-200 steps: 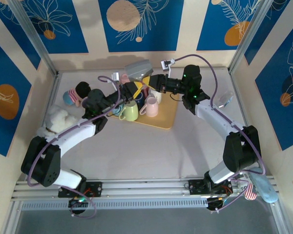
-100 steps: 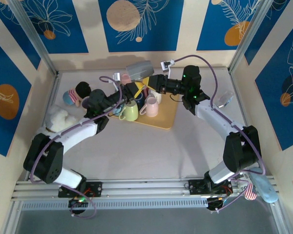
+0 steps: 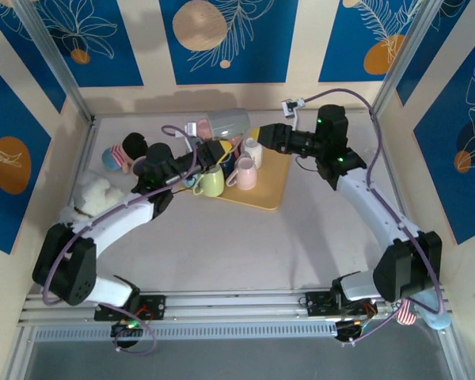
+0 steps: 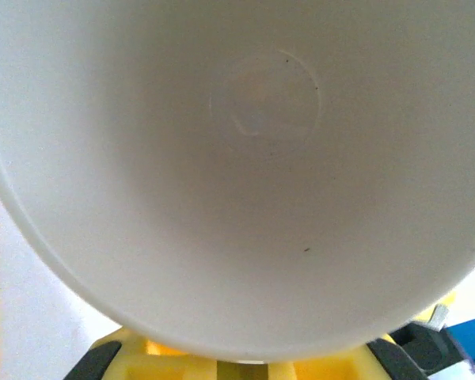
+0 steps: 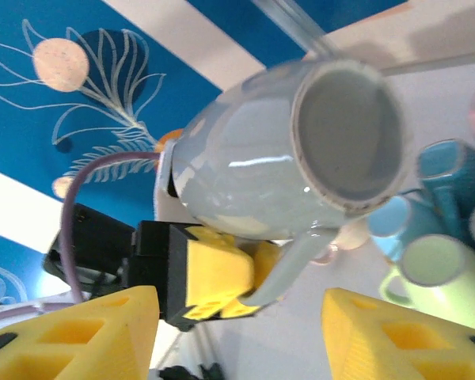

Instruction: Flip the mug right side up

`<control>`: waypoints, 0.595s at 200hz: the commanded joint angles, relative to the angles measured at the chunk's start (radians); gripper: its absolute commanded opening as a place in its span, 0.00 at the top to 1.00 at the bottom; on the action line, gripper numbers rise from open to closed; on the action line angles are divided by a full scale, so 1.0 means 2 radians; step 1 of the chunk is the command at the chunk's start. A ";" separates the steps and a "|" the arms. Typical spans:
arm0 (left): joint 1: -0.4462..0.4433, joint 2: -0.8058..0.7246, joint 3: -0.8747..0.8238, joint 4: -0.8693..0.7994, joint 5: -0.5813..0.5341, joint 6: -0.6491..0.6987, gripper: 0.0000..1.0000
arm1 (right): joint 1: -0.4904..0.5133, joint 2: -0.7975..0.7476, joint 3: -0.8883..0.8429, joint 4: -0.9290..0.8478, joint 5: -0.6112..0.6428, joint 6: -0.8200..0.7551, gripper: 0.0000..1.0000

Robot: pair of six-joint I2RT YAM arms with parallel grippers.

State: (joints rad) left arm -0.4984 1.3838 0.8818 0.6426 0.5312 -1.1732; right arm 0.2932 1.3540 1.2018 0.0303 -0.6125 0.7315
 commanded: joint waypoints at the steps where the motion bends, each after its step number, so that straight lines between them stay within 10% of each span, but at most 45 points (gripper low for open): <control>1: 0.005 -0.059 0.034 -0.134 0.005 0.118 1.00 | -0.014 -0.030 -0.007 -0.109 0.041 -0.081 0.43; 61: 0.005 -0.134 0.106 -0.553 -0.110 0.339 1.00 | -0.035 -0.036 -0.001 -0.210 0.084 -0.168 0.44; 119: 0.005 -0.166 0.121 -0.795 -0.311 0.373 1.00 | -0.018 0.012 0.037 -0.263 0.022 -0.225 0.47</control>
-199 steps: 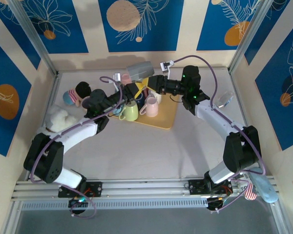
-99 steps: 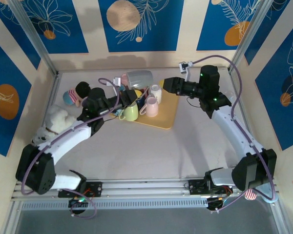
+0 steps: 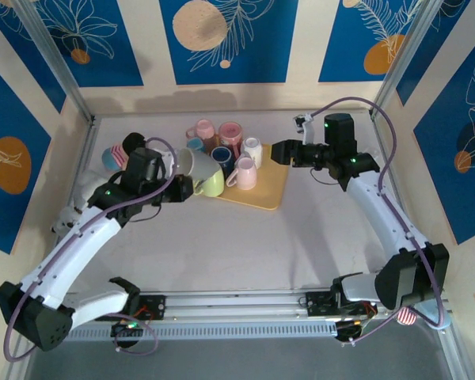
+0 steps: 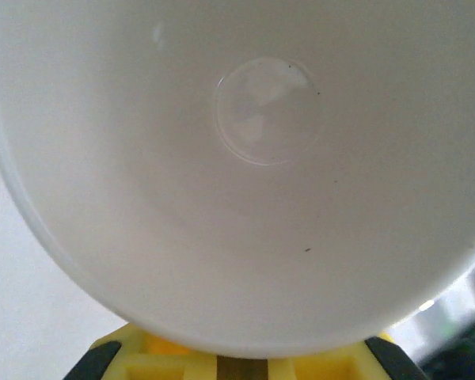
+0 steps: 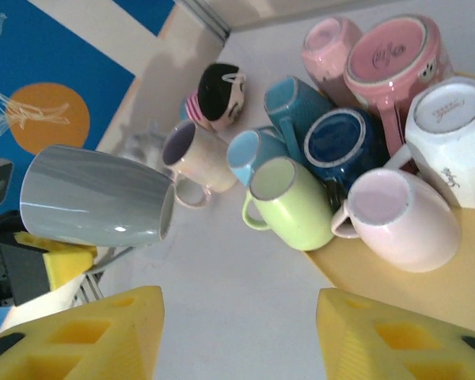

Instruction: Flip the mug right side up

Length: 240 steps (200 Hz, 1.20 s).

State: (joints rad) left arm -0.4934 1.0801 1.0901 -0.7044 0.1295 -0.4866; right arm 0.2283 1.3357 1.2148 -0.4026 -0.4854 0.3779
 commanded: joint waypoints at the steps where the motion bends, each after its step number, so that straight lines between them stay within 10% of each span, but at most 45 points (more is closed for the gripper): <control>1: 0.003 -0.014 0.017 -0.124 -0.113 0.030 1.00 | 0.015 0.022 0.031 -0.048 -0.042 -0.050 0.47; 53: 0.004 0.009 -0.014 -0.173 -0.195 0.002 1.00 | 0.076 0.064 0.079 -0.127 -0.016 -0.111 0.48; 240: 0.062 0.098 -0.117 -0.036 -0.160 0.050 1.00 | 0.090 0.096 0.075 -0.138 -0.004 -0.107 0.49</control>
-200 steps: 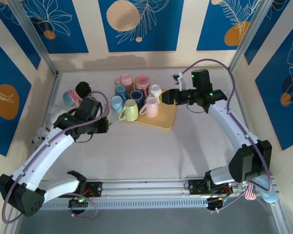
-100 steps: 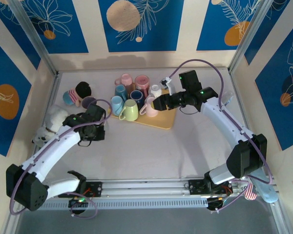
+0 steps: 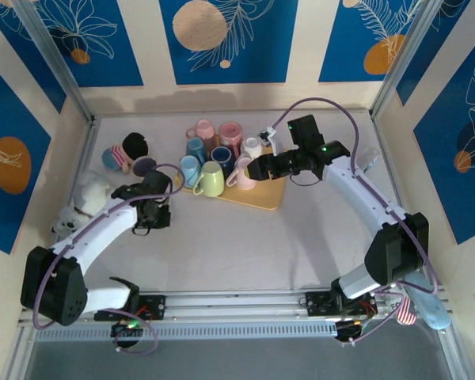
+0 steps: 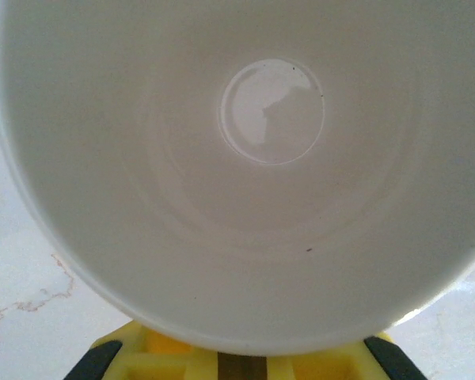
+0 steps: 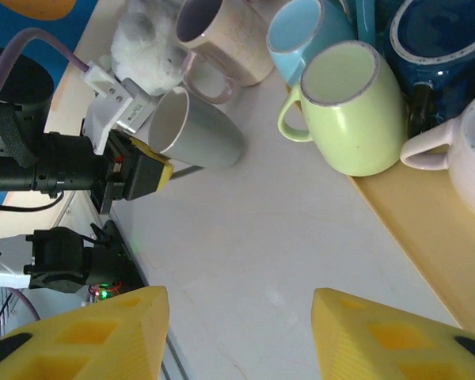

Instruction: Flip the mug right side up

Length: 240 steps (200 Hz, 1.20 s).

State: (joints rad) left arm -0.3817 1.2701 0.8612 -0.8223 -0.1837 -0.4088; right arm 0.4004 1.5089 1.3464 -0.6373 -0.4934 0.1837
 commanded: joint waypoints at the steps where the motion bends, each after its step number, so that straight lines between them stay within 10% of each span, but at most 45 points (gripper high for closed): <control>1: 0.007 0.004 -0.003 0.023 -0.004 0.012 1.00 | 0.004 0.009 0.009 -0.020 0.000 -0.009 0.49; 57: 0.010 0.013 -0.014 0.027 -0.016 0.018 0.93 | 0.006 0.016 0.012 -0.015 0.002 -0.005 0.49; 124: 0.011 -0.012 0.013 0.004 0.006 0.030 0.45 | 0.000 0.014 0.013 -0.020 0.054 0.027 0.48; 240: 0.016 -0.108 0.055 0.081 0.202 0.068 0.31 | 0.061 0.010 -0.072 0.097 0.246 0.331 0.44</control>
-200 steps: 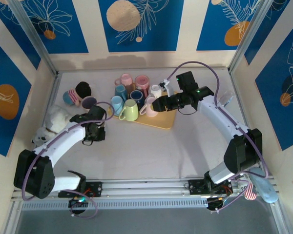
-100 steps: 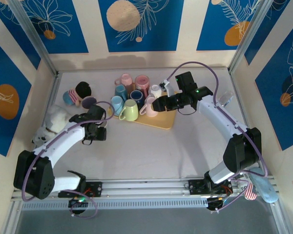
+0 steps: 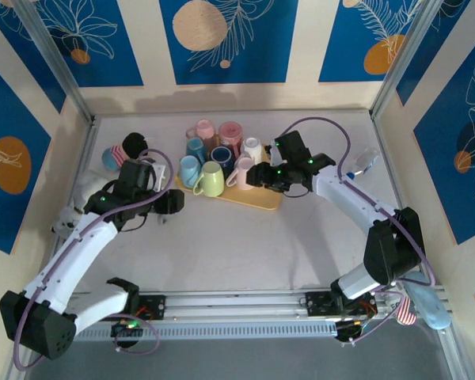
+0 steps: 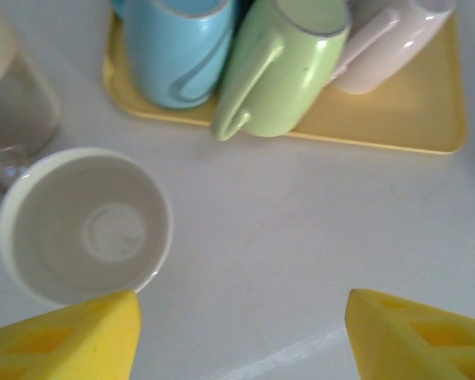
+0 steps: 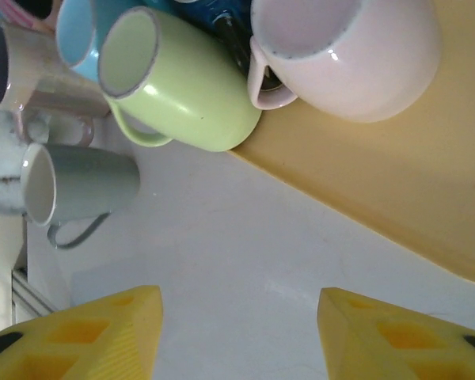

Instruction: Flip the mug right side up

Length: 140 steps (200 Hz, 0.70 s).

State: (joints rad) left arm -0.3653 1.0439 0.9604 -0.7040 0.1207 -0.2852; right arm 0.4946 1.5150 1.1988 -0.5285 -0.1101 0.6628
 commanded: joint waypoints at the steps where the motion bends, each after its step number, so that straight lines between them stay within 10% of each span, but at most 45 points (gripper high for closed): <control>1: 0.008 0.005 0.005 0.023 0.050 0.006 0.31 | 0.014 0.008 0.002 0.044 0.055 0.093 0.44; 68: 0.011 0.001 -0.004 0.036 0.052 0.019 0.31 | 0.052 0.095 0.066 0.040 0.123 0.206 0.33; 140: 0.011 -0.003 0.002 0.021 0.048 0.051 0.30 | 0.096 0.225 0.258 -0.182 0.268 0.379 0.30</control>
State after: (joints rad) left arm -0.3553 1.0557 0.9600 -0.6441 0.2092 -0.2310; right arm 0.6632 1.8679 1.5738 -0.6556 0.2863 1.2514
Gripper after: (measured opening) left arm 0.697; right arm 0.697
